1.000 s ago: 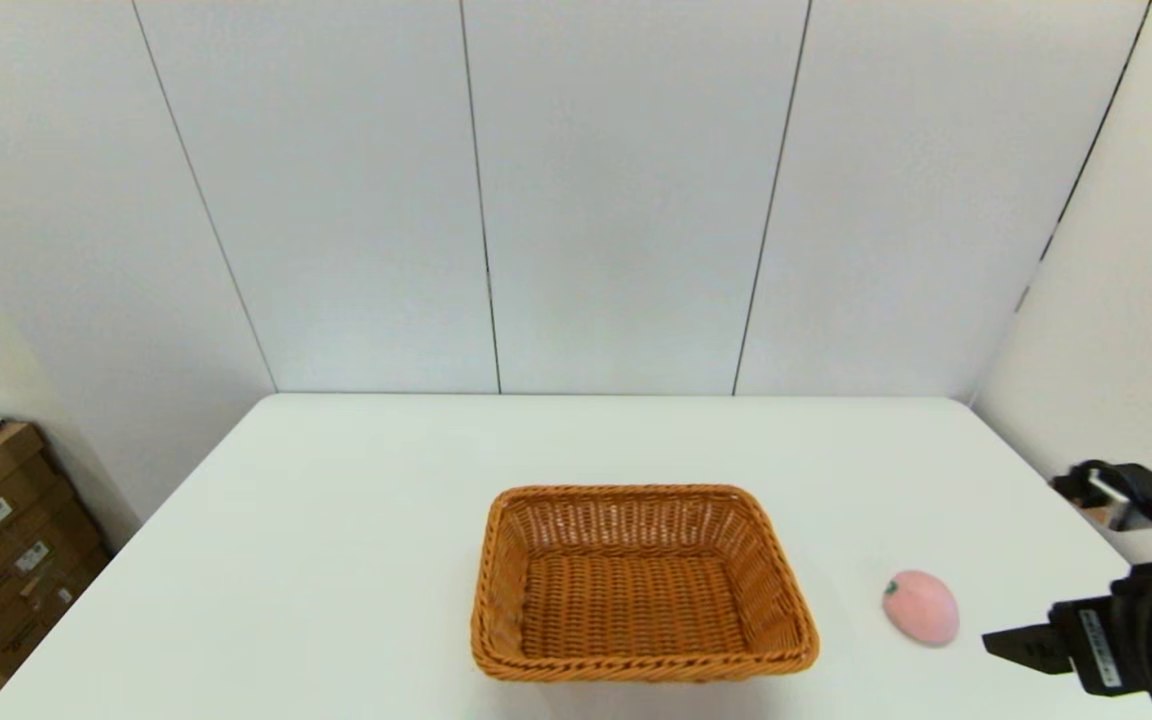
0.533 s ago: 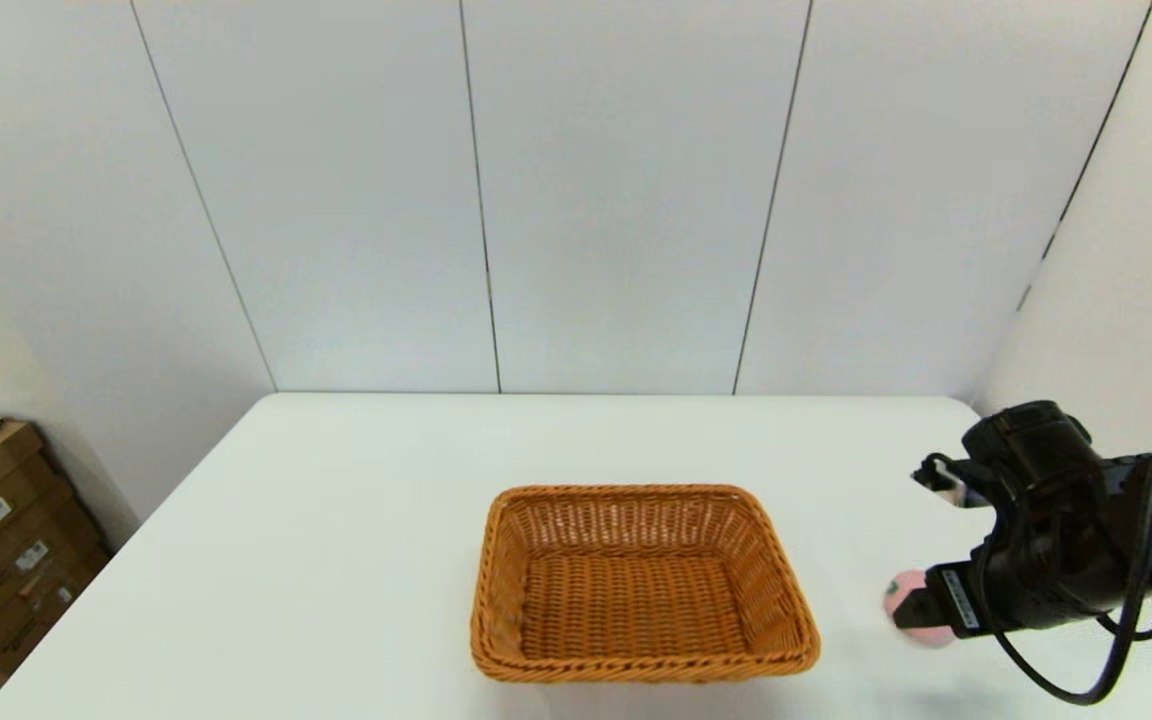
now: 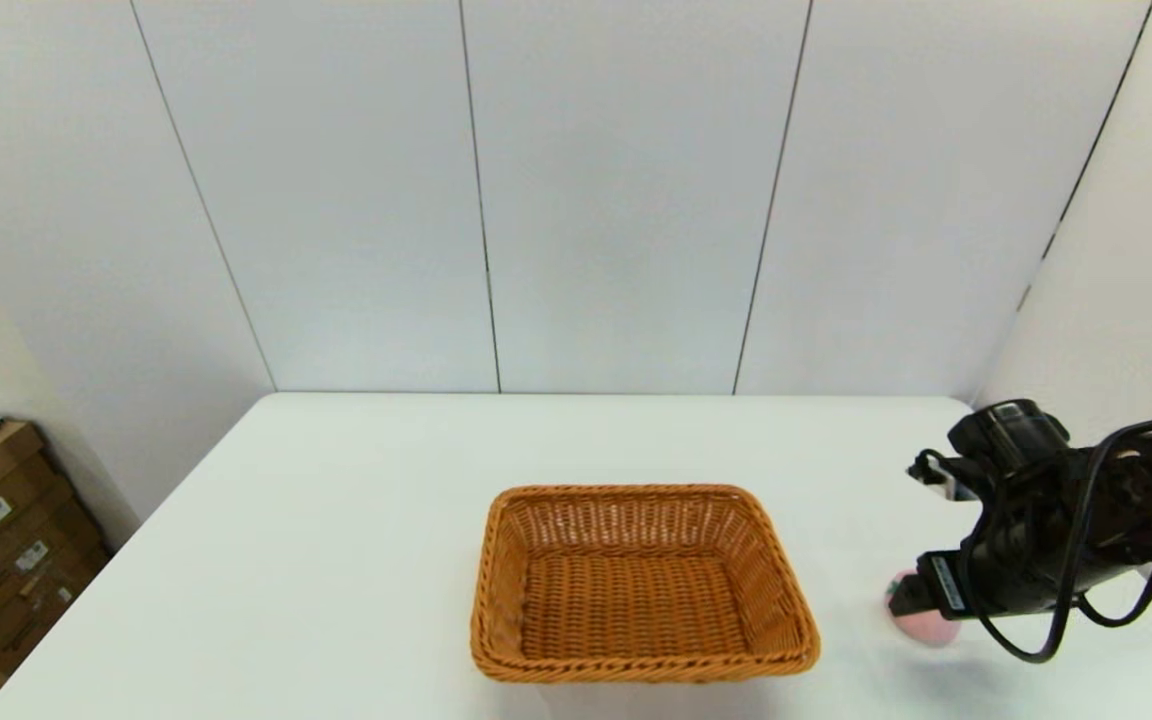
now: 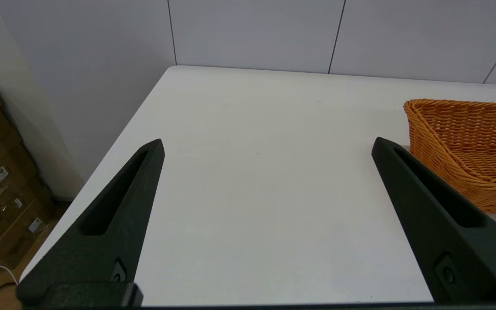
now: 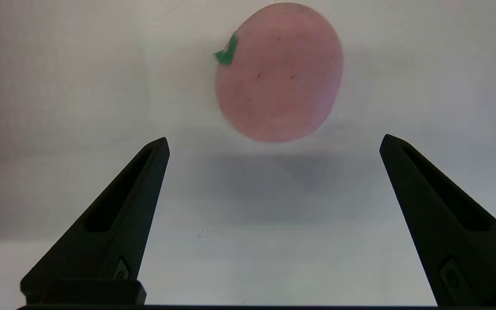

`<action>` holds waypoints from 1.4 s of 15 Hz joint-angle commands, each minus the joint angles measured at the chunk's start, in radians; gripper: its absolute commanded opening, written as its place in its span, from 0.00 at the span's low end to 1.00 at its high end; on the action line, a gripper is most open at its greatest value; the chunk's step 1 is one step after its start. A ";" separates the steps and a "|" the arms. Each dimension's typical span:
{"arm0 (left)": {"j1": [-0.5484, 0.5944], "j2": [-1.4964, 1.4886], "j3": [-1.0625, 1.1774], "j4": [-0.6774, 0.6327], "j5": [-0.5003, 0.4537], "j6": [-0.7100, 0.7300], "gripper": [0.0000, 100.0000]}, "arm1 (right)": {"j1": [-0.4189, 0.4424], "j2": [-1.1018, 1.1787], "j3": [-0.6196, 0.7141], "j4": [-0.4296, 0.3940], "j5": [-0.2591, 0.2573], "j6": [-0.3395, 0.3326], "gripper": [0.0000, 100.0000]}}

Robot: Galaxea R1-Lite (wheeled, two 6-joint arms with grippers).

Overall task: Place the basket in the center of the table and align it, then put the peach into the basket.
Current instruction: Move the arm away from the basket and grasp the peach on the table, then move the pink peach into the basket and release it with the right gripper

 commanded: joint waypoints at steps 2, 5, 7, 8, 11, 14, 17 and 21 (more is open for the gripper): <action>0.000 0.000 0.000 0.000 -0.001 -0.006 1.00 | -0.017 0.049 -0.010 -0.023 0.007 0.000 1.00; 0.000 0.000 0.000 0.000 0.001 -0.006 1.00 | -0.016 0.052 -0.010 -0.035 0.027 0.000 0.00; 0.000 0.000 0.000 0.000 0.001 -0.007 1.00 | -0.017 0.056 -0.010 -0.035 0.034 0.000 0.00; 0.000 0.000 0.000 0.000 0.001 -0.007 1.00 | -0.017 0.059 -0.010 -0.037 0.032 0.000 0.00; 0.000 0.000 0.000 0.000 0.001 -0.009 1.00 | -0.017 0.061 -0.004 -0.046 0.032 0.000 0.00; 0.000 0.000 0.000 0.000 0.001 -0.012 1.00 | -0.017 0.061 0.001 -0.046 0.032 0.000 0.00; 0.000 0.000 0.000 0.000 0.001 -0.012 1.00 | -0.002 -0.059 0.013 -0.066 0.081 0.002 0.00; 0.000 0.000 0.000 0.000 0.001 -0.012 1.00 | 0.234 -0.392 -0.088 -0.060 0.165 0.135 0.00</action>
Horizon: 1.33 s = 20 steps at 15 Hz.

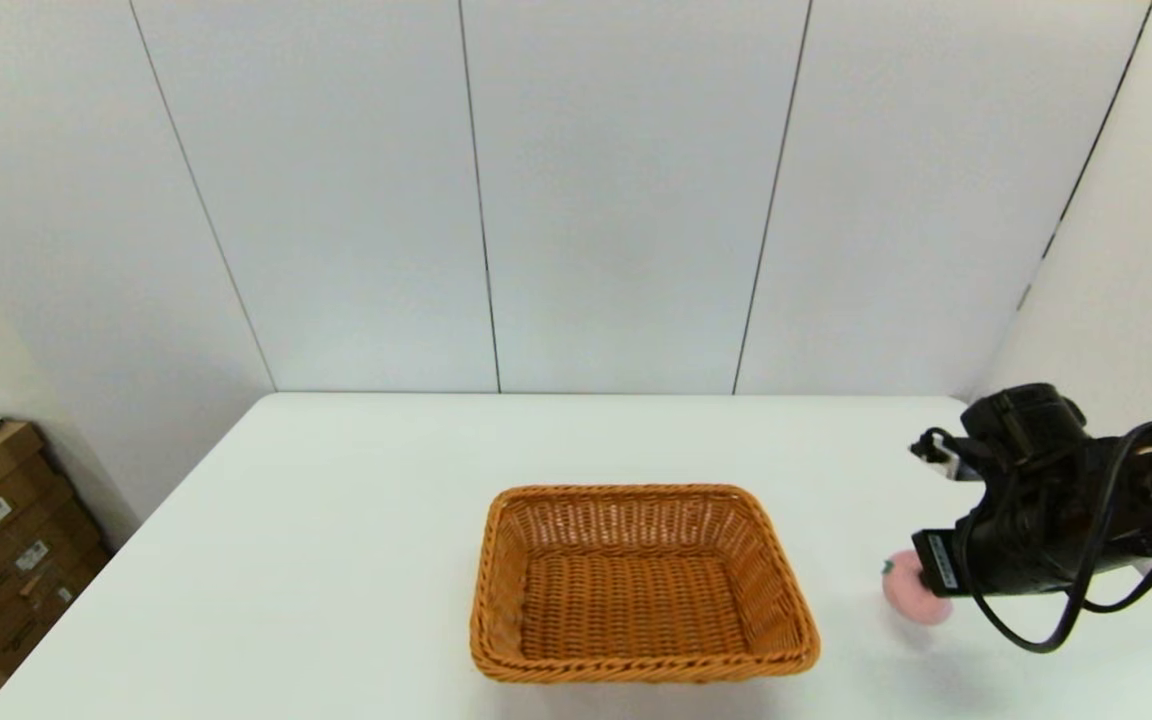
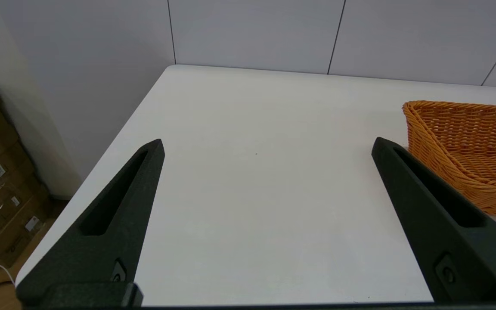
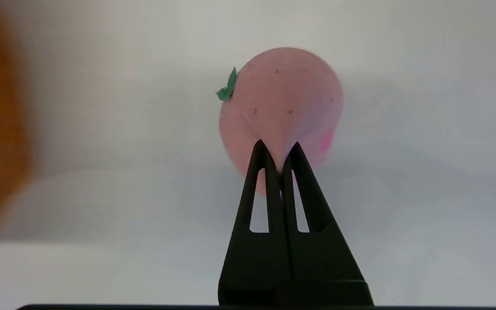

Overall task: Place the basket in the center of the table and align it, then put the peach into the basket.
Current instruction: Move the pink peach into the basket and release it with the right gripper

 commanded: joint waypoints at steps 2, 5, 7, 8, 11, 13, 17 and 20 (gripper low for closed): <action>0.000 0.000 0.000 0.000 0.000 -0.001 1.00 | 0.353 -0.375 -0.152 0.011 0.059 0.129 0.00; 0.000 0.000 0.000 0.000 0.000 -0.001 1.00 | 0.567 -0.335 -0.233 0.024 0.005 0.132 0.00; 0.000 0.000 0.000 0.000 0.000 0.000 1.00 | 0.630 -0.249 -0.256 0.017 -0.026 0.129 0.00; 0.000 0.000 0.000 0.000 0.000 -0.001 1.00 | 0.635 -0.211 -0.267 0.012 -0.026 0.124 0.00; 0.000 0.000 0.000 0.000 0.000 -0.001 1.00 | 0.635 -0.065 -0.307 0.011 -0.019 0.124 0.00; 0.000 0.000 0.000 0.000 -0.001 0.000 1.00 | 0.643 0.009 -0.330 0.009 -0.018 0.123 0.00; 0.000 0.000 0.000 0.000 -0.001 0.000 1.00 | 0.663 0.082 -0.348 0.011 -0.016 0.124 0.00; 0.000 0.000 0.000 0.000 0.000 0.000 1.00 | 0.663 0.111 -0.339 0.011 -0.021 0.124 1.00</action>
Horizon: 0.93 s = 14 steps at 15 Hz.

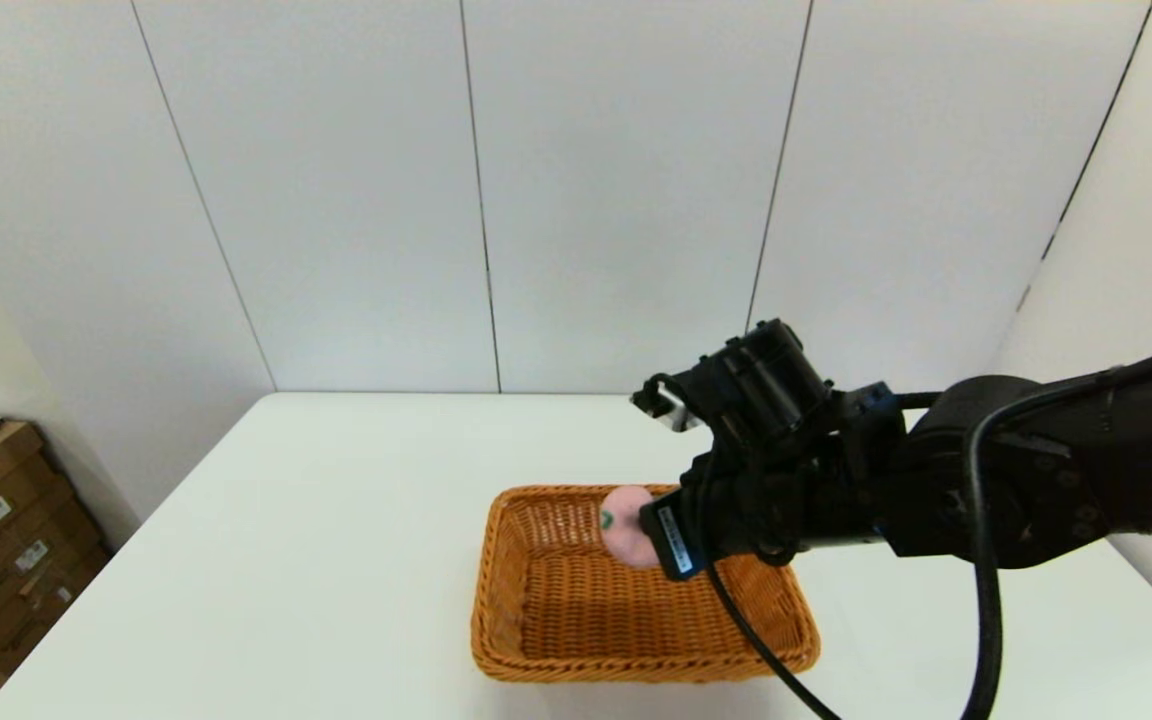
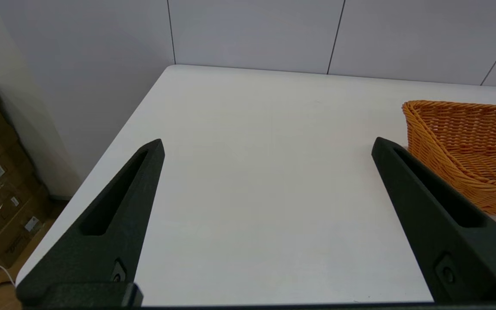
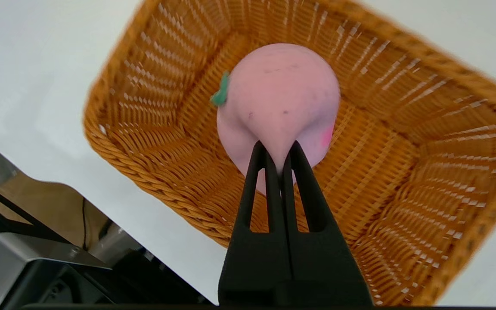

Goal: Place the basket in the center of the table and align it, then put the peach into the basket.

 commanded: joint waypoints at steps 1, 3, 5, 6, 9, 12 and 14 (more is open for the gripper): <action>0.000 0.000 0.000 0.000 0.002 -0.002 1.00 | 0.000 0.055 0.005 0.000 0.000 0.004 1.00; 0.000 0.000 0.000 0.000 0.002 -0.002 1.00 | 0.000 0.057 0.000 0.000 -0.004 0.007 1.00; 0.000 0.000 0.000 0.000 0.000 -0.001 1.00 | -0.002 0.041 -0.002 0.000 -0.006 0.010 1.00; 0.000 0.000 0.000 0.000 0.002 -0.001 1.00 | -0.014 0.014 -0.002 0.002 -0.009 0.012 1.00; 0.000 0.000 0.000 0.000 0.002 -0.001 1.00 | -0.114 -0.160 0.000 0.002 -0.039 0.006 1.00; 0.000 0.000 0.000 0.000 0.002 -0.001 1.00 | -0.238 -0.362 0.012 0.005 -0.087 -0.028 1.00; 0.000 0.000 0.000 0.000 0.002 -0.002 1.00 | -0.318 -0.480 0.077 0.003 -0.122 -0.100 1.00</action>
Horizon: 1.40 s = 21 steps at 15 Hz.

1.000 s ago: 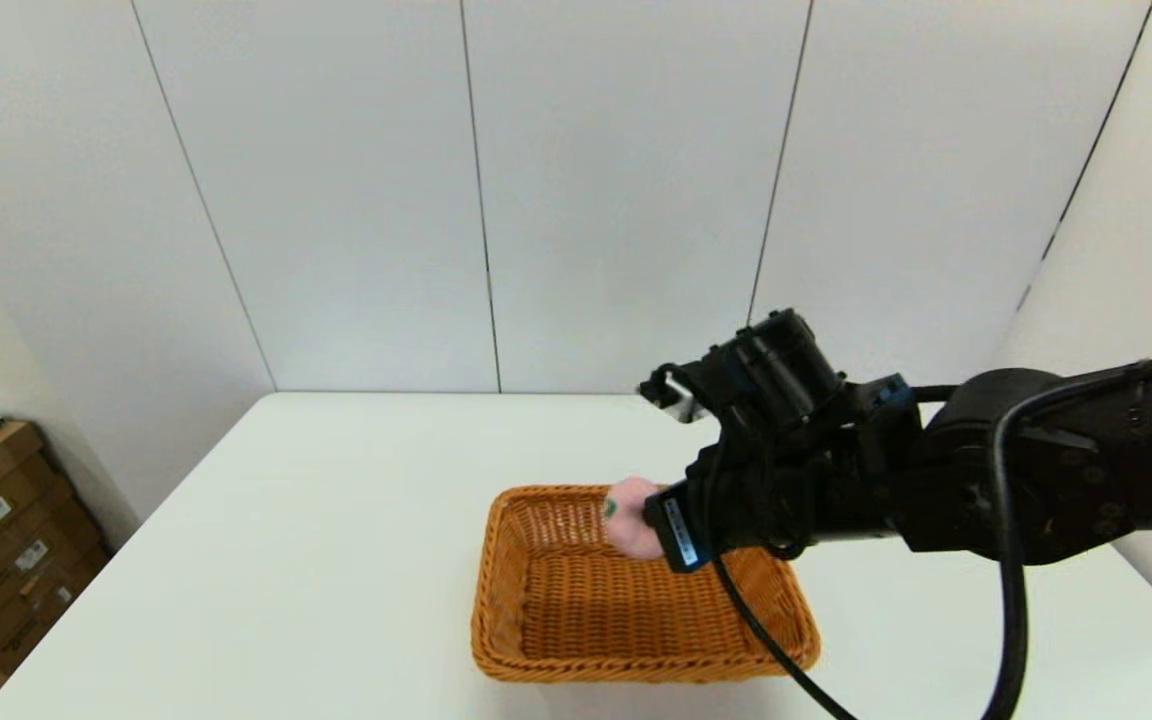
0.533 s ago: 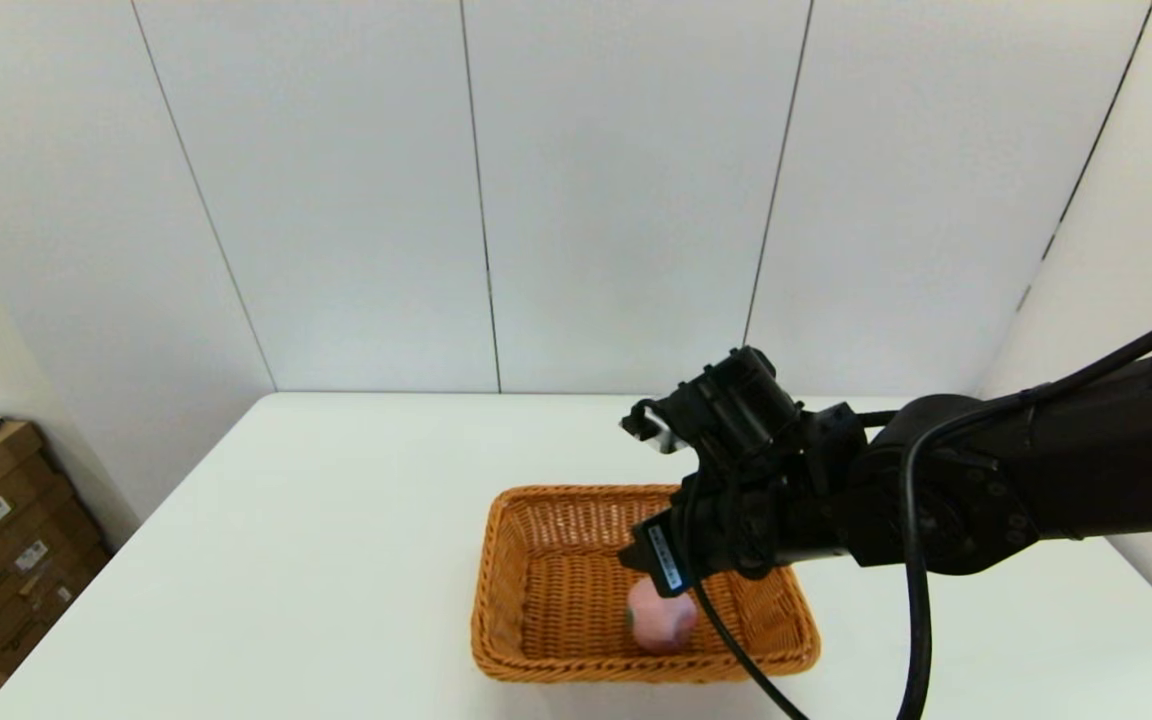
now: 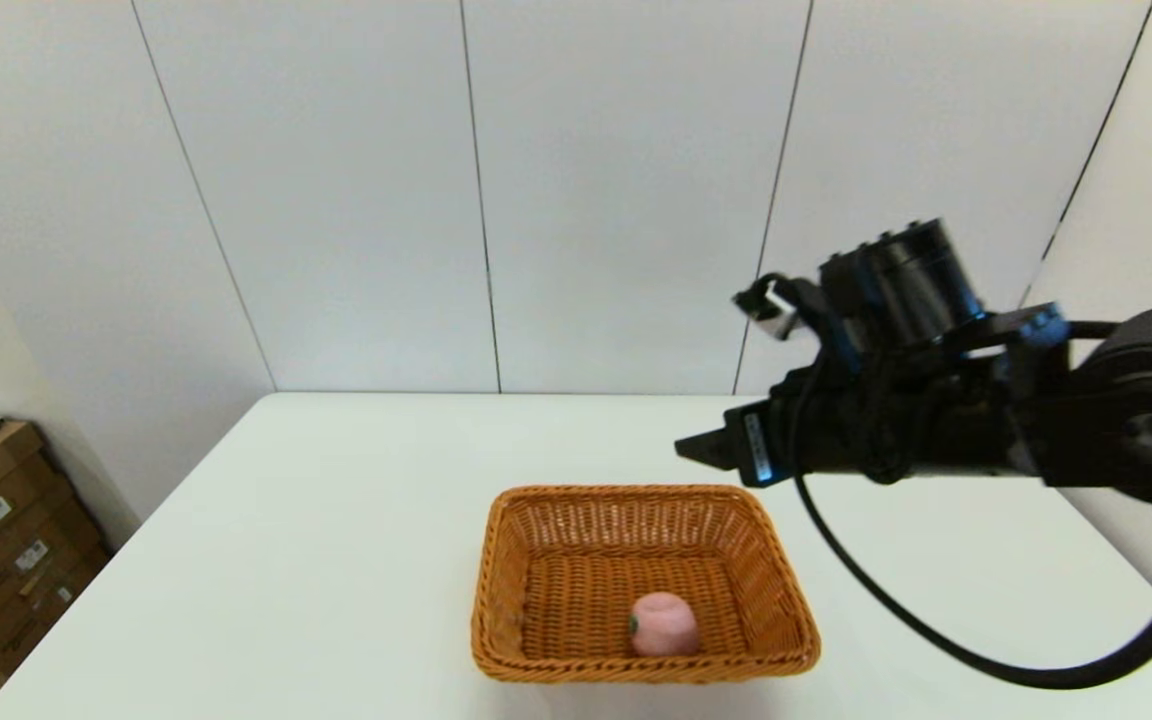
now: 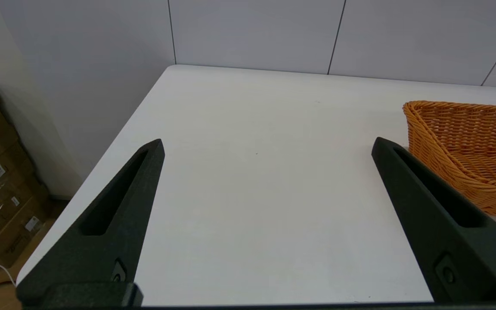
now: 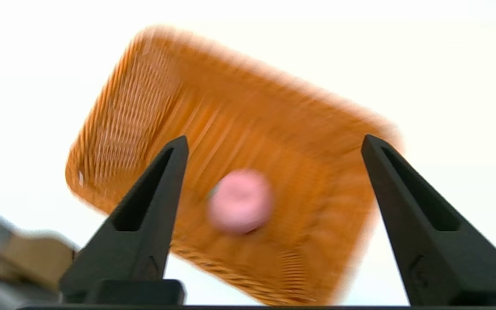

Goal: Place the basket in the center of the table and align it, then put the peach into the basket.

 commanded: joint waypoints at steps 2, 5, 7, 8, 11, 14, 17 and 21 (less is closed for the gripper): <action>0.000 0.000 0.000 0.000 0.001 -0.002 1.00 | -0.189 -0.431 0.181 0.000 -0.092 -0.137 1.00; 0.000 0.000 0.000 0.000 0.001 -0.002 1.00 | -0.189 -0.669 0.321 0.005 -0.138 -0.213 1.00; 0.000 0.000 0.000 0.000 0.001 -0.002 1.00 | -0.255 -0.807 0.428 0.013 -0.137 -0.252 1.00; 0.000 0.000 0.000 0.000 0.001 -0.003 1.00 | -0.330 -0.879 0.488 0.011 -0.135 -0.273 1.00; 0.000 0.000 0.000 0.000 0.001 -0.003 1.00 | -0.453 -1.099 0.615 0.013 -0.127 -0.259 1.00; 0.000 0.000 0.000 -0.001 0.001 -0.003 1.00 | -0.523 -1.281 0.704 0.016 -0.126 -0.242 1.00; 0.000 0.000 0.000 -0.001 0.001 -0.003 1.00 | -0.577 -1.407 0.772 0.022 -0.121 -0.244 1.00; 0.000 0.000 0.000 0.000 0.001 -0.003 1.00 | -0.568 -1.547 0.907 0.019 -0.018 -0.242 1.00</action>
